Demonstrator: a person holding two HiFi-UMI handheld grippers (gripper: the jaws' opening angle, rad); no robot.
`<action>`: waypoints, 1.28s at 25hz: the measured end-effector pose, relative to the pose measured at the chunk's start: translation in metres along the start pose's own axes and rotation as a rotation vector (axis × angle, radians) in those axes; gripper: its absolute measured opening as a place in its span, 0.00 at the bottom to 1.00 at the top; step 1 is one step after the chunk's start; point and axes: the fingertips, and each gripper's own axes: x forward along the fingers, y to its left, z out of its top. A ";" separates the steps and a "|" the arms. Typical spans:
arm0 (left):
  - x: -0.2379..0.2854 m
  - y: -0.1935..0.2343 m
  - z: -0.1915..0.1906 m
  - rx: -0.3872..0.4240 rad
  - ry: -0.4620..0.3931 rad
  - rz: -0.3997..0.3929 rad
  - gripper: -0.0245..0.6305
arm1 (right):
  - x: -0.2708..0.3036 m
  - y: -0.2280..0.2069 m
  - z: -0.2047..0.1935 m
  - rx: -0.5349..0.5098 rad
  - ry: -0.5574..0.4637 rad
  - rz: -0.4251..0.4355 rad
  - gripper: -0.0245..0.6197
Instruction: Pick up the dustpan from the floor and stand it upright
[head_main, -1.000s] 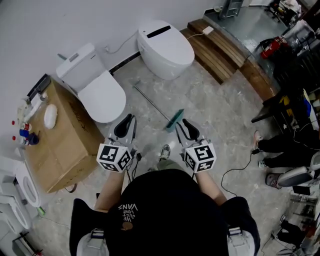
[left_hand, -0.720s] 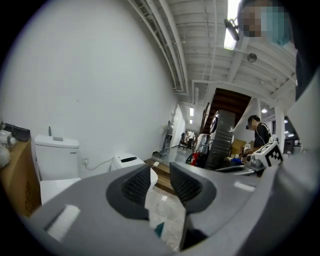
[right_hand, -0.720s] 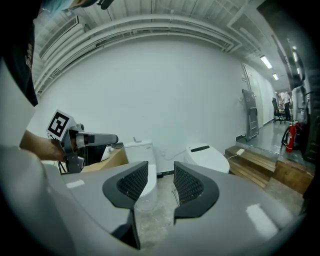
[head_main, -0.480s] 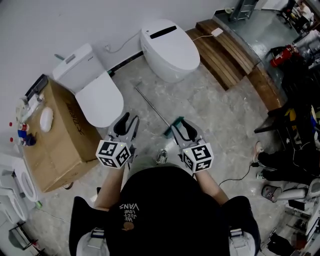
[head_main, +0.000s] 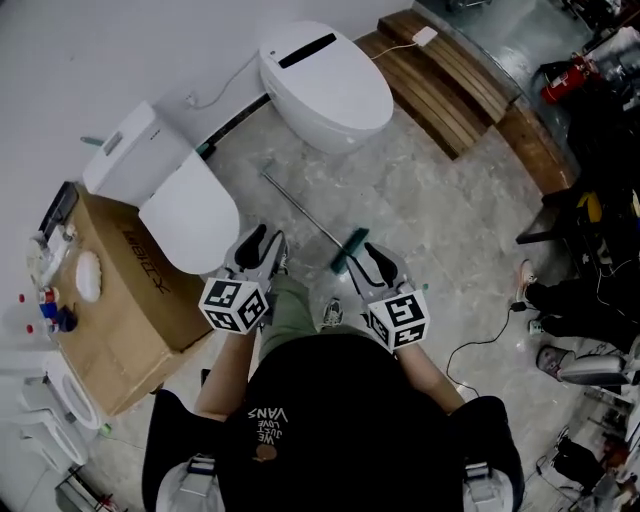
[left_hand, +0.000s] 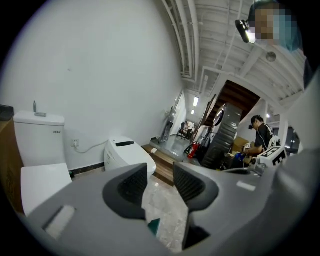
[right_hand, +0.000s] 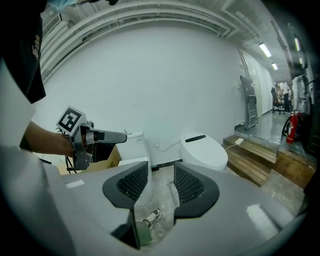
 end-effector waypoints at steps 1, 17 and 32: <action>0.010 0.007 -0.001 -0.010 0.014 -0.006 0.30 | 0.007 -0.005 -0.001 0.001 0.006 -0.013 0.25; 0.187 0.133 -0.043 -0.070 0.303 -0.082 0.30 | 0.155 -0.082 -0.055 0.091 0.174 -0.199 0.25; 0.319 0.266 -0.155 -0.186 0.418 -0.038 0.30 | 0.305 -0.140 -0.166 0.165 0.321 -0.262 0.25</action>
